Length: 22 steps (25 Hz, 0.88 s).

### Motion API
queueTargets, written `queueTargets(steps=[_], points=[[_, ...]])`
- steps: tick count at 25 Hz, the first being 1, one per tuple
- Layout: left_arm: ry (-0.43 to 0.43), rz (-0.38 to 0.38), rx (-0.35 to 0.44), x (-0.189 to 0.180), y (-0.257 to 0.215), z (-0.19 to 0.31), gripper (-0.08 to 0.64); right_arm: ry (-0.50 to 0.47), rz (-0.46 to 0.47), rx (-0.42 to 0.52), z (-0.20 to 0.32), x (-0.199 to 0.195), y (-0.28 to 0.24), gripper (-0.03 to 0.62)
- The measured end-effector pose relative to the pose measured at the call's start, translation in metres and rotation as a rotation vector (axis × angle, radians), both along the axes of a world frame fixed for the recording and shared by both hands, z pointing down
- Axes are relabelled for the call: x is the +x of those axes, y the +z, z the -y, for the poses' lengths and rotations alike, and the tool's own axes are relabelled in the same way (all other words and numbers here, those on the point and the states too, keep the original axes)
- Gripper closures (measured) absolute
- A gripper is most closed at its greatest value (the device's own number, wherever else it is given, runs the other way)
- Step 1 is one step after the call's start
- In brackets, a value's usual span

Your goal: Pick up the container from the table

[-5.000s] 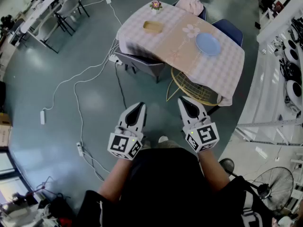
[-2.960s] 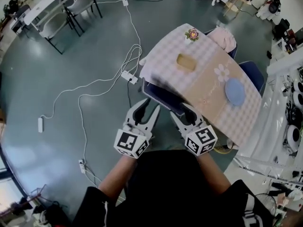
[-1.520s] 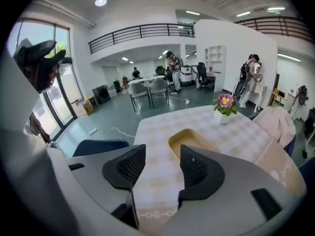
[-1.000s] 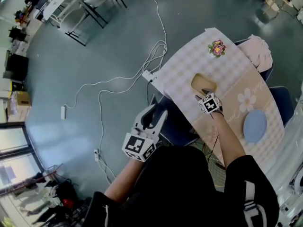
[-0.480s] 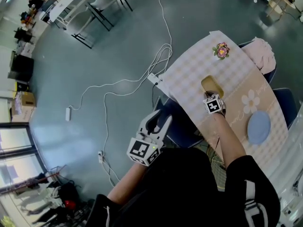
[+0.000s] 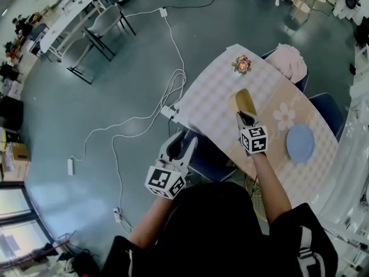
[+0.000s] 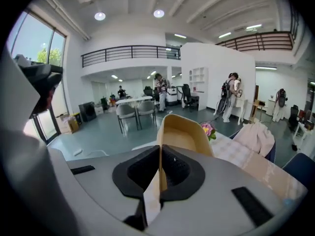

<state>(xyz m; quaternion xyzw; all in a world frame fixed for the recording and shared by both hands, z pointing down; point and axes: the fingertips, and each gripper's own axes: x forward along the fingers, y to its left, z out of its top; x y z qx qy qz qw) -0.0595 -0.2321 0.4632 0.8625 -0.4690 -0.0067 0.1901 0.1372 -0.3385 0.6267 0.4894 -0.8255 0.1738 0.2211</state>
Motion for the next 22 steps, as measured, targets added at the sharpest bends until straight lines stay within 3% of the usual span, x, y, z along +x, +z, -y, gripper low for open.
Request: queueTargets(steps=[7,10,14,22], points=[[0.07,-0.053,0.077,0.017,-0.029,0.013,0.443,0.073,0.108,0.199,-0.038,-0.009,-0.124,0.578],[0.096,-0.057,0.096,0.029,-0.035,0.018,0.49,0.097,0.136,0.256,-0.052,-0.007,-0.161,0.578],[0.142,-0.05,0.119,0.052,-0.038,0.024,0.537,0.124,0.118,0.309,-0.069,0.004,-0.188,0.578],[0.213,-0.003,0.172,0.095,-0.045,0.033,0.543,0.207,0.104,0.364,-0.086,0.031,-0.208,0.58]])
